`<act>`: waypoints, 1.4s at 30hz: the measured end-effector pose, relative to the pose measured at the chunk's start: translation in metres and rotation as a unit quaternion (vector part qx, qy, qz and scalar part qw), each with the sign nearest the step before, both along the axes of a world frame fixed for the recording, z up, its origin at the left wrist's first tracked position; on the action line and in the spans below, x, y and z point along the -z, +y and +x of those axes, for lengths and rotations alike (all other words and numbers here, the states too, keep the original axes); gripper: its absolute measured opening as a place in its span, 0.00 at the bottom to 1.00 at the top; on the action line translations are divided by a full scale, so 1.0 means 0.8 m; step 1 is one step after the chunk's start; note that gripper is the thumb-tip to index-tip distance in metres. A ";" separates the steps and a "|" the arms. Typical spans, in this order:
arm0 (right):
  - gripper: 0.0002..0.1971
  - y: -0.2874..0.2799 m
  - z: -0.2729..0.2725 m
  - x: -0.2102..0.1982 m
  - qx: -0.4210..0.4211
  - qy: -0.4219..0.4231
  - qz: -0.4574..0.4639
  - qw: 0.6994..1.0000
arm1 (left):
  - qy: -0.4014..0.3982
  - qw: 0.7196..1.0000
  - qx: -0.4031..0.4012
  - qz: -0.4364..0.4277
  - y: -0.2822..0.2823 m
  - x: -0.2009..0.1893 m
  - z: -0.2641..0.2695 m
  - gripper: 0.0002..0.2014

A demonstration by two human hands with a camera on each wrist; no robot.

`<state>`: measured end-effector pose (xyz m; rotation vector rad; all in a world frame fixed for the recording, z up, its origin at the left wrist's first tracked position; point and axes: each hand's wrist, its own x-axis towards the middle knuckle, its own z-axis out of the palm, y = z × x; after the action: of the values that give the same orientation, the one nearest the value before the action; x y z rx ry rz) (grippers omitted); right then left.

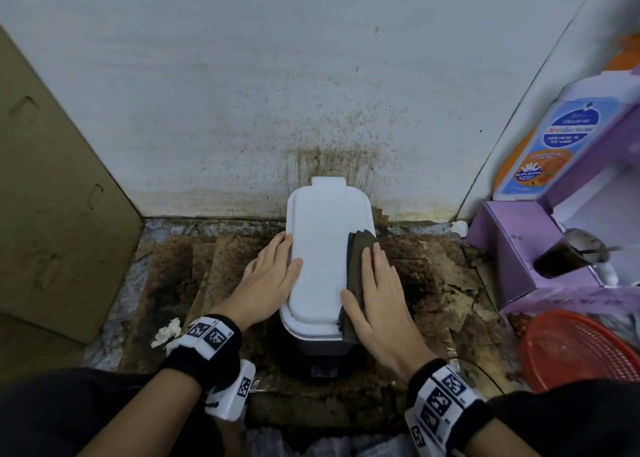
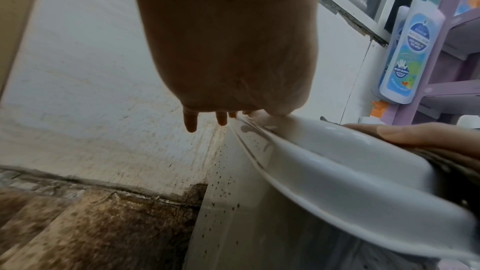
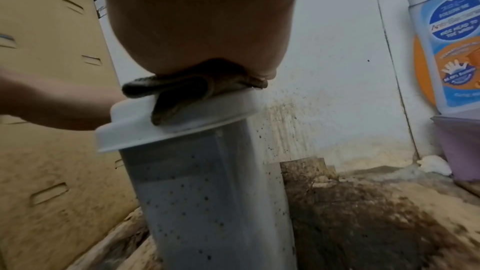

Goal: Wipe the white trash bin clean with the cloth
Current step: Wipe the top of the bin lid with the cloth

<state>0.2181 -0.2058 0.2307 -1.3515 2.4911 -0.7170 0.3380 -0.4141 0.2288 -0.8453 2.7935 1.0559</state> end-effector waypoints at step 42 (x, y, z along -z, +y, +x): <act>0.56 -0.096 0.081 -0.009 0.068 0.225 0.141 0.962 | 0.040 0.997 0.008 0.062 -0.034 -0.007 -0.005 0.21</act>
<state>0.2825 -0.2827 0.2378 -1.3644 2.9123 -0.0626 0.3340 -0.4411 0.2343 -0.7839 2.7576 1.2737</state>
